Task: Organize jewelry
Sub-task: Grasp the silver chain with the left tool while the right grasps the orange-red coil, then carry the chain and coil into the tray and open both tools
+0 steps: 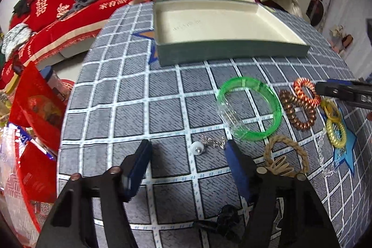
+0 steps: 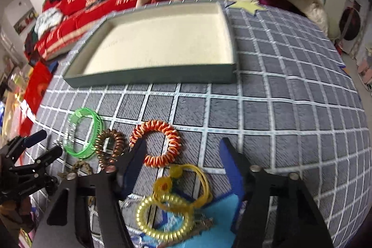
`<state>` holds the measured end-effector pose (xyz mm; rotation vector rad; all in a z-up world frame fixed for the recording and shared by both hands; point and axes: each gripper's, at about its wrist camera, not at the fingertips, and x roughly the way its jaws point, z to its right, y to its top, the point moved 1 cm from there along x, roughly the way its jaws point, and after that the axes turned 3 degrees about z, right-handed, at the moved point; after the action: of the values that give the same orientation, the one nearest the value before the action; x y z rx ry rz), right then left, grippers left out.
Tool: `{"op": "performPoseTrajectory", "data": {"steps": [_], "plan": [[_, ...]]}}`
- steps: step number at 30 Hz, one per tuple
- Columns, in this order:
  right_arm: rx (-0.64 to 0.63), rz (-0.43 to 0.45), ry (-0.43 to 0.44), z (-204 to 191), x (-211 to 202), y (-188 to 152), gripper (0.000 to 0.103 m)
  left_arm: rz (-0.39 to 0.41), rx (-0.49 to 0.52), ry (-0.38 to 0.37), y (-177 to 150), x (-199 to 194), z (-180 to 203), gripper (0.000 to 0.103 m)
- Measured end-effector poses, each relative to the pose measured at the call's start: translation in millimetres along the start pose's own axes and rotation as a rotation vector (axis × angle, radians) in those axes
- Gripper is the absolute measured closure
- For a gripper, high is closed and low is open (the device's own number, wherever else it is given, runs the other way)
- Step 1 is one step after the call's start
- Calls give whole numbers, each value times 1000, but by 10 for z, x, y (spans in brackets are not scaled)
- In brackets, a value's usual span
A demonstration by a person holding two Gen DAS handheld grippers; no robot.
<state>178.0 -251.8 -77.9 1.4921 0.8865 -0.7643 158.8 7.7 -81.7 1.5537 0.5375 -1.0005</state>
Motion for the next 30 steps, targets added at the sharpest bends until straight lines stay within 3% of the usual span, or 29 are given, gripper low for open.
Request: {"op": "performPoseTrajectory", "data": {"steps": [2,5,7,8,9,11,21,30], "plan": [[-14,-29,10,-33,91,1,47,12,25,6,-1,0,48,20],[-78,-27,-33,-137,132,-8,48,20,49,-17,-2,-20,109,34],[-111,-30,-61,-199,152,-15,54,30,76,-37,0,-36,168,63],[-125,-28,-60,-227,153,-13,63,32,87,-39,5,-28,186,71],[-129,-28,-51,-255,154,-10,77,33,94,-41,13,-20,199,71],[-128,-31,-45,-277,152,-9,89,37,95,-44,16,-25,214,71],[-52,36,39,-110,-171,152,89,98,39,-64,187,-323,81,71],[-12,101,71,-14,-348,658,89,194,-7,-45,961,-542,79,71]]}}
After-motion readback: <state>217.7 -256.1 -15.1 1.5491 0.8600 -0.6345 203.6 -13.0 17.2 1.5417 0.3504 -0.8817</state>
